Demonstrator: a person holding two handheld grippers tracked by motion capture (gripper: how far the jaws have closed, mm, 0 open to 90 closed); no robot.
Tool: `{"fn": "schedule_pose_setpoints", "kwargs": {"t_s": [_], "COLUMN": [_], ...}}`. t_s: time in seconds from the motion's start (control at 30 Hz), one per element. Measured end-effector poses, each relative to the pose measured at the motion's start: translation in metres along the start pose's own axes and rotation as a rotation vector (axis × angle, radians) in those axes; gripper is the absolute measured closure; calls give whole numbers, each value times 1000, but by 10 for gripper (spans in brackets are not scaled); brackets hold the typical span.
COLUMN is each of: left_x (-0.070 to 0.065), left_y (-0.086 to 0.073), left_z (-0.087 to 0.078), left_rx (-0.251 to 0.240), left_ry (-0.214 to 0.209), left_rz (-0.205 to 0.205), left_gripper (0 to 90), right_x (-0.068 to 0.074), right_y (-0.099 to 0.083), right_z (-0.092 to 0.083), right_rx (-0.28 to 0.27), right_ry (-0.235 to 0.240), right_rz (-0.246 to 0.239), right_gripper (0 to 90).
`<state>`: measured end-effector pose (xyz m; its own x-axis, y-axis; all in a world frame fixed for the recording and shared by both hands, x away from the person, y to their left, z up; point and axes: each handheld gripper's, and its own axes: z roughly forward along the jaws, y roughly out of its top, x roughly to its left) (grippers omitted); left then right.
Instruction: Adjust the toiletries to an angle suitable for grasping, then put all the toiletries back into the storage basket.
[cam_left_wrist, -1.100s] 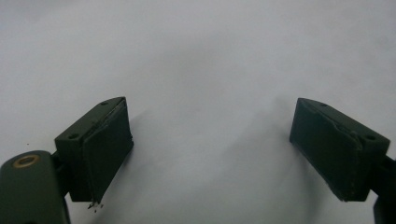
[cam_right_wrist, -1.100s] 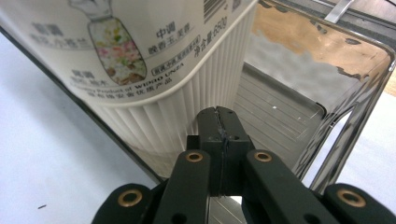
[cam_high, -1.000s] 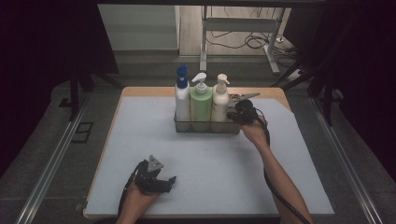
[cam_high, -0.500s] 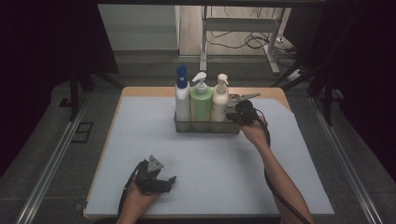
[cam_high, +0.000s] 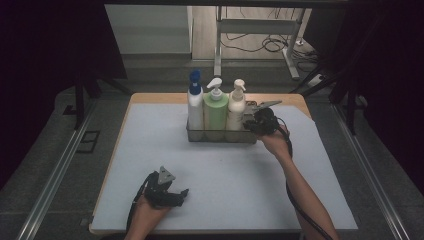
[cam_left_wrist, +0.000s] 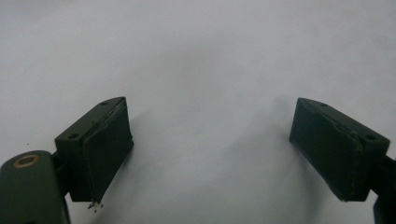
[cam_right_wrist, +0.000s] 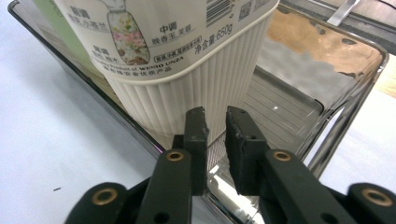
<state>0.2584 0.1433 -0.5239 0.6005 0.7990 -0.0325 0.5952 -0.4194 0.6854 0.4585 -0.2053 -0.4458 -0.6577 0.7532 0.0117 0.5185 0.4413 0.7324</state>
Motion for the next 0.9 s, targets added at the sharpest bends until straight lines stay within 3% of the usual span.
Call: {"fn": "schedule_pose_setpoints", "kwargs": {"t_s": [0.37, 0.9], "left_x": [0, 0], "left_y": [0, 0], "left_z": [0, 0], "left_rx": [0, -2], "left_ry": [0, 0], "left_rz": [0, -1], "left_gripper": [123, 124], "right_x": [3, 13], "right_y": [-1, 0], "right_z": [-11, -28], "right_rx": [-16, -33], "right_ry": [-10, 31], "right_rz": [-6, -23], "right_gripper": [623, 367]}}
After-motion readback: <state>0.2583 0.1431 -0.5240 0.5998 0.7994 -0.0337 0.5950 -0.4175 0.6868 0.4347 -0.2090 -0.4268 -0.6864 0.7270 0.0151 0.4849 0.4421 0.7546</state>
